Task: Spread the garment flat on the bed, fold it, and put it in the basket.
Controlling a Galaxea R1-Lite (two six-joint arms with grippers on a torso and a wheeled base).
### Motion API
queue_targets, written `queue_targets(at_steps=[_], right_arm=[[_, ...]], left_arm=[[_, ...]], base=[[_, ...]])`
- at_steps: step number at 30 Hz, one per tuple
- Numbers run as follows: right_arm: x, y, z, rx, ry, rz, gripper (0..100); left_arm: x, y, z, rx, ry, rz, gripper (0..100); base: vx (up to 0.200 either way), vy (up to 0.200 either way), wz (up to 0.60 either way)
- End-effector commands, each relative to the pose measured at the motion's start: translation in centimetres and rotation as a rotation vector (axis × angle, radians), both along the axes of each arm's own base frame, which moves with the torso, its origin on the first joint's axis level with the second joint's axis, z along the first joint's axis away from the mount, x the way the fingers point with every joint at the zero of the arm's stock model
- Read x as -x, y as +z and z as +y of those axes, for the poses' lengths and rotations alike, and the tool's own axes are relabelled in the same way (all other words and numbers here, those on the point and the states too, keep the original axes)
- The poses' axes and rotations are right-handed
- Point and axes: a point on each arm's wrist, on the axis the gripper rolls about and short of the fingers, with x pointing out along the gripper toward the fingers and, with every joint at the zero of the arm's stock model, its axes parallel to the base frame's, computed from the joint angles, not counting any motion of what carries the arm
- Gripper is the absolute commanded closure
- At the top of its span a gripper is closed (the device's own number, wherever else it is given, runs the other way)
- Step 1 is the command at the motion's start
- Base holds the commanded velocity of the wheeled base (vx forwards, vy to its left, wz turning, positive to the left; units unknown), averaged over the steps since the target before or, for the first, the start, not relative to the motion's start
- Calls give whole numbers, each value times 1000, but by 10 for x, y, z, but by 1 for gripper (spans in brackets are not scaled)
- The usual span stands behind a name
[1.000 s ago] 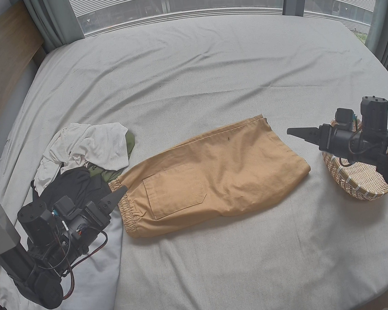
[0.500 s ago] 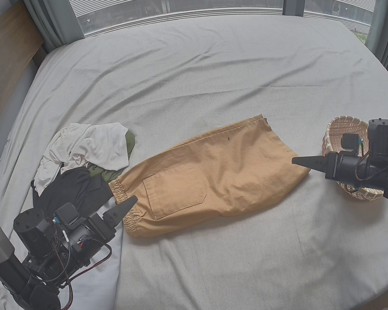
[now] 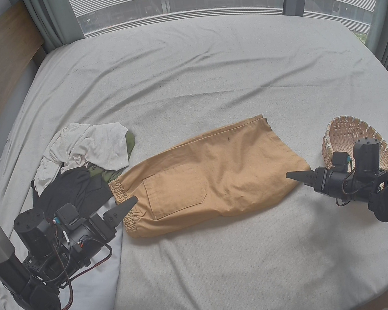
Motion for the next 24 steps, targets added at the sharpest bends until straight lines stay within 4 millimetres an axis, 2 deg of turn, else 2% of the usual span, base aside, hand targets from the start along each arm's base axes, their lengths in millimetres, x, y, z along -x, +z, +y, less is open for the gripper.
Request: queue_targets(at_steps=[1,9,10,16,24], right_arm=[[-5,-16,0,5,-1,41,0],[-12,-28,0,5,-7,53,0],[-17,-35,0,4,-9,60,0],[-26,-42,1,-28,-23,62,0],[-44,-62,3,-38,-85,3,0]], left_arm=[[-1,-3,0,-3,4,11,0],[-1,-3,0,-3,5,11,0],[-1,-4,0,-4,5,14,0],[-1,-4,0,-4,5,14,0],[-2,-3,0,-3,5,11,0]], base=[[0,0,0],[0,0,0],[0,0,0],[0,0,0],[0,0,0]])
